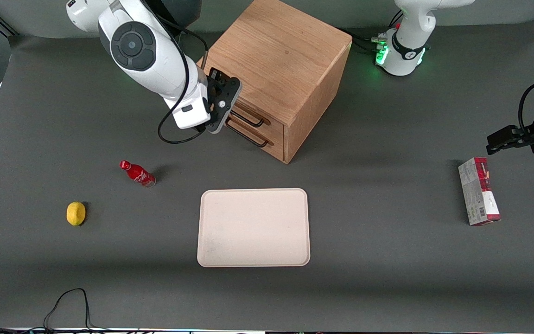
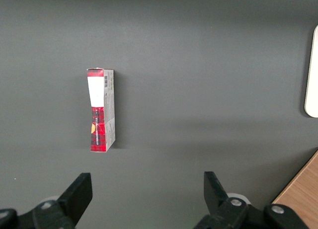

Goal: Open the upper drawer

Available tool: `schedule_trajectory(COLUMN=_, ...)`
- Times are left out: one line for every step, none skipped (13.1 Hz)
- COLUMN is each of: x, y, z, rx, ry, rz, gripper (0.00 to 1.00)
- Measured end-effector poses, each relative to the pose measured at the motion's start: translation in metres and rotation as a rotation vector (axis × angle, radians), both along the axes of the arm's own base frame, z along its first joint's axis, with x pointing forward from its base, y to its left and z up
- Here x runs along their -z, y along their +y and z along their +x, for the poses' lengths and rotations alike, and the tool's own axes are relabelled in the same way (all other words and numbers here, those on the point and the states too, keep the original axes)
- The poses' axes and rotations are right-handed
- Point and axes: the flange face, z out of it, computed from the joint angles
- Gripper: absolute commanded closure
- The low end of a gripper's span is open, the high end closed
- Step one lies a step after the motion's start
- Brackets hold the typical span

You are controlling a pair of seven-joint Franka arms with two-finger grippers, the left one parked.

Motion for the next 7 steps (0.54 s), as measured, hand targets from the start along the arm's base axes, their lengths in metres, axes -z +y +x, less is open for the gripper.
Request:
schedule_trajectory(x=0.004, y=0.001, z=-0.002, rx=0.002, ry=0.008, rz=-0.006, gripper=0.00)
schedule_trajectory(x=0.010, y=0.001, z=-0.003, rx=0.006, ry=0.013, rz=-0.011, gripper=0.00)
schedule_trajectory(x=0.016, y=0.001, z=-0.004, rx=0.012, ry=0.015, rz=-0.014, gripper=0.00)
schedule_trajectory(x=0.022, y=0.001, z=-0.004, rx=0.018, ry=0.013, rz=-0.014, gripper=0.00)
schedule_trajectory(x=0.029, y=0.003, z=-0.006, rx=0.019, ry=0.009, rz=-0.013, gripper=0.00)
schedule_trajectory(x=0.037, y=0.007, z=-0.009, rx=0.017, ry=0.004, rz=-0.012, gripper=0.00)
schedule_trajectory(x=0.044, y=0.011, z=-0.012, rx=0.016, ry=-0.002, rz=-0.011, gripper=0.00)
